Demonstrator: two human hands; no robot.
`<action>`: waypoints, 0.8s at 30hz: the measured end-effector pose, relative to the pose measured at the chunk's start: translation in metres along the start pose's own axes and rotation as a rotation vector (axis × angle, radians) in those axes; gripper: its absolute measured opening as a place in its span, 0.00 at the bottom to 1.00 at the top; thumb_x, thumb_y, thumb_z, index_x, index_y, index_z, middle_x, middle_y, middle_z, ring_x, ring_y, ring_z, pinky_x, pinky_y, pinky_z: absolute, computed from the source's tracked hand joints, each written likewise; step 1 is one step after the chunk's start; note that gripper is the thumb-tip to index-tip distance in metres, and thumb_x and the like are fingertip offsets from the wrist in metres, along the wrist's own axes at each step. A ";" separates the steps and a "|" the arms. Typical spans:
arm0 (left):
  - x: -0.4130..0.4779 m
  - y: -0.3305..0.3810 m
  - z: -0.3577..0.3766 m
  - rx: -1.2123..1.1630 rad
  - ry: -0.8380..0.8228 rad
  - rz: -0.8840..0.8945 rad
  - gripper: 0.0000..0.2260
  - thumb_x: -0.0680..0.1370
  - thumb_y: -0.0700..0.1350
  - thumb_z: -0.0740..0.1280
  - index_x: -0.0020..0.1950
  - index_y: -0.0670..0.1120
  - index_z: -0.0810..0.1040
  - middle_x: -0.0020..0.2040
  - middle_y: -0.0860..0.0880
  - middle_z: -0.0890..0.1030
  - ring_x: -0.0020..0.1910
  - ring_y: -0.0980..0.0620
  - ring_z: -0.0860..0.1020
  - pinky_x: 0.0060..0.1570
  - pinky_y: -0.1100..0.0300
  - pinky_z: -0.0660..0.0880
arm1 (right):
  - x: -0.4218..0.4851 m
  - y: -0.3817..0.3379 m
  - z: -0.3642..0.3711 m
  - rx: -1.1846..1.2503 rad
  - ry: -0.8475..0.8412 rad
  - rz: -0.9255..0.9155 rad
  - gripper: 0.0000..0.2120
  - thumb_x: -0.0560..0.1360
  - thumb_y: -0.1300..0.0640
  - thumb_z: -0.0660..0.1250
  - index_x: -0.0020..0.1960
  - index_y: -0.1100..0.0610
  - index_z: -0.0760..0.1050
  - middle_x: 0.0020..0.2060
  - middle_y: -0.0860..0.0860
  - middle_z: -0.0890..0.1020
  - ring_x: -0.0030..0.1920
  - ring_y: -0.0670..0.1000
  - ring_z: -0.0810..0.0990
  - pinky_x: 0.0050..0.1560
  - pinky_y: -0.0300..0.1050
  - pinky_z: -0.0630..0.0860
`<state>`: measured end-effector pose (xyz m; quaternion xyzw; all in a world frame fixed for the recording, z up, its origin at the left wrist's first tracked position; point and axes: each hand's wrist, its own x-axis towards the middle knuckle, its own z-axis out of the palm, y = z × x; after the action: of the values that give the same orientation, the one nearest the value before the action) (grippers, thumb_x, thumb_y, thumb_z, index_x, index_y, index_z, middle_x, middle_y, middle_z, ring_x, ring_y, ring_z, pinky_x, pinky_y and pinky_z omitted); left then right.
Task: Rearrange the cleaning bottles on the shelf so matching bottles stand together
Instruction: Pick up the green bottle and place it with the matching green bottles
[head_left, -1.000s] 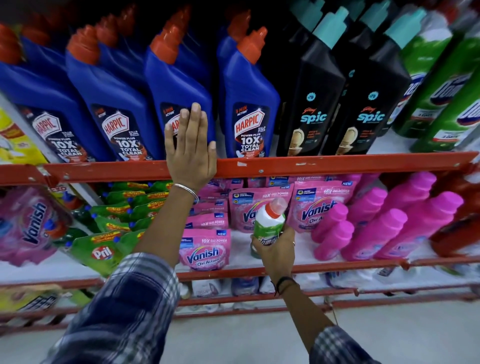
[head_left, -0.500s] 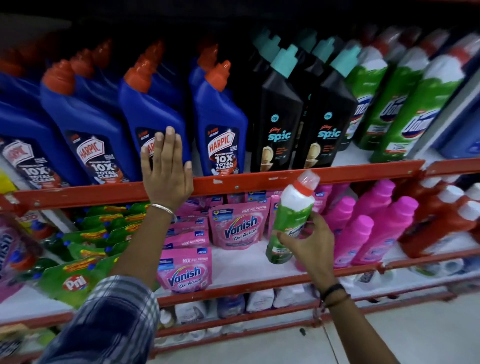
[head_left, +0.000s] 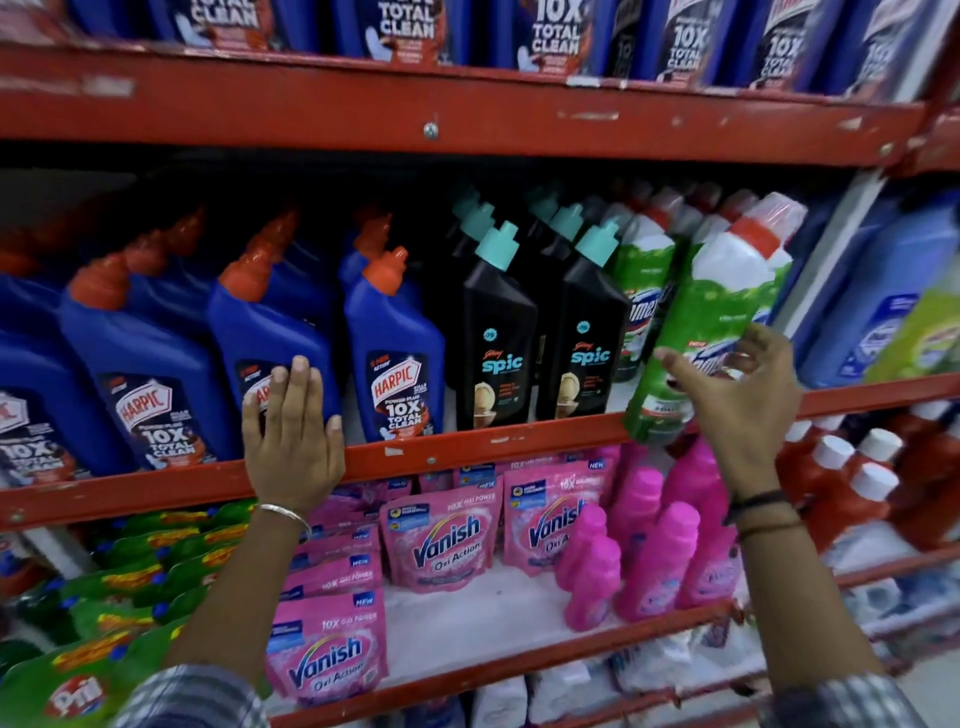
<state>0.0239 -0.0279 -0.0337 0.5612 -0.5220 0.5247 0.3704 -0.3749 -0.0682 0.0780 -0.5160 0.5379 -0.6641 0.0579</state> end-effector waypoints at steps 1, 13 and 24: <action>-0.001 0.000 0.000 -0.006 0.000 0.000 0.25 0.81 0.47 0.54 0.76 0.40 0.56 0.78 0.48 0.51 0.77 0.49 0.52 0.74 0.48 0.50 | 0.007 -0.001 0.002 0.002 0.009 -0.007 0.39 0.60 0.42 0.79 0.63 0.61 0.71 0.55 0.57 0.80 0.50 0.50 0.77 0.53 0.43 0.74; 0.001 0.001 0.001 0.007 0.001 -0.009 0.25 0.81 0.47 0.53 0.77 0.41 0.55 0.78 0.48 0.52 0.77 0.49 0.52 0.74 0.48 0.50 | 0.033 0.023 0.040 -0.037 -0.065 -0.010 0.37 0.63 0.45 0.79 0.63 0.63 0.70 0.56 0.59 0.80 0.54 0.56 0.78 0.54 0.45 0.73; 0.001 0.000 0.003 0.036 -0.004 0.000 0.26 0.80 0.47 0.54 0.76 0.40 0.55 0.78 0.47 0.52 0.77 0.48 0.53 0.75 0.48 0.49 | 0.039 0.039 0.050 -0.120 -0.142 -0.015 0.45 0.60 0.31 0.72 0.66 0.59 0.68 0.55 0.57 0.82 0.53 0.56 0.81 0.51 0.57 0.80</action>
<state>0.0241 -0.0311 -0.0334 0.5689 -0.5132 0.5327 0.3594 -0.3746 -0.1419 0.0665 -0.5685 0.5671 -0.5930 0.0600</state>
